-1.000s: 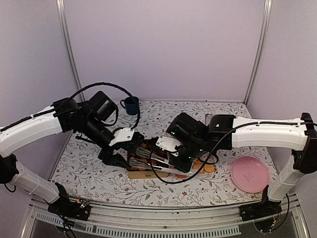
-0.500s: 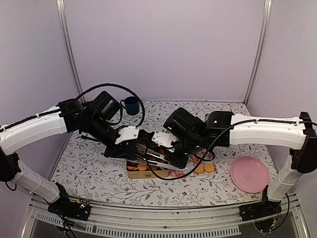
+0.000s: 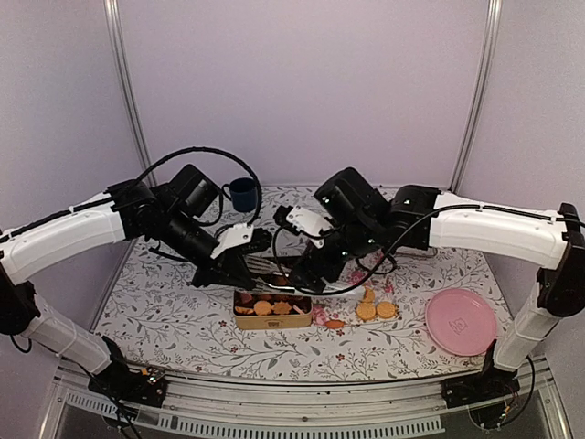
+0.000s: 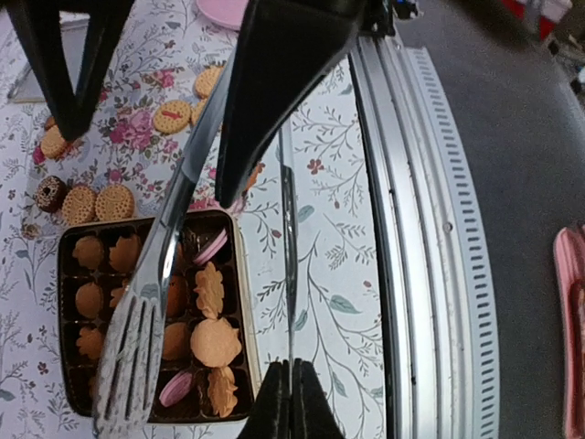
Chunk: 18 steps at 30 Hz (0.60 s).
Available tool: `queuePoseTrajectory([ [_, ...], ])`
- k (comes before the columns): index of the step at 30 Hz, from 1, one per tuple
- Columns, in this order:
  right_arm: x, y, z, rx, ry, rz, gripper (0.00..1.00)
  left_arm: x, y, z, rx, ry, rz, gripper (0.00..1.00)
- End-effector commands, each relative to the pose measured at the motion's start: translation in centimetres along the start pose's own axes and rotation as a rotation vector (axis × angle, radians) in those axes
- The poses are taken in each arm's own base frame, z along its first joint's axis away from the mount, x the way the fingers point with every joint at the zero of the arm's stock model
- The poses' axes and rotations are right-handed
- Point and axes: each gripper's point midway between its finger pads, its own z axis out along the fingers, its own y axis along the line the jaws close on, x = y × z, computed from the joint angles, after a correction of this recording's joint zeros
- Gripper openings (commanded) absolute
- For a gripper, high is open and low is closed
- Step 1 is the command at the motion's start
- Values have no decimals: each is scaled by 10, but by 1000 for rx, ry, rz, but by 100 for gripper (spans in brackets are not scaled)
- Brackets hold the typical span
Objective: Pack the cookies
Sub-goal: Pass from the right arm to the left, then pass from the left arm to the right
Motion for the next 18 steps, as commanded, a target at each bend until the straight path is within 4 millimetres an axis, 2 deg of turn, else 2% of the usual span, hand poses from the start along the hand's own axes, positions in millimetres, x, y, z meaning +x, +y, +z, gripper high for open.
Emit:
queuePoseTrajectory([
  [1,-69,-46,-73,5,-395,172,99,-27,18,-20,28,-197,-116,0],
  [5,-79,-81,-131,42,-667,337,99,-37,40,-43,-2,-327,-199,0],
  [9,-64,-105,-175,32,-898,496,99,-40,56,-59,2,-436,-294,0],
  [12,-50,-111,-186,35,-994,551,99,-44,60,-68,29,-499,-338,0],
  [15,-43,-113,-179,8,-1009,593,99,-52,62,-74,46,-541,-359,0],
  [18,-45,-107,-172,-49,-1034,573,99,-60,66,-80,61,-578,-375,0],
])
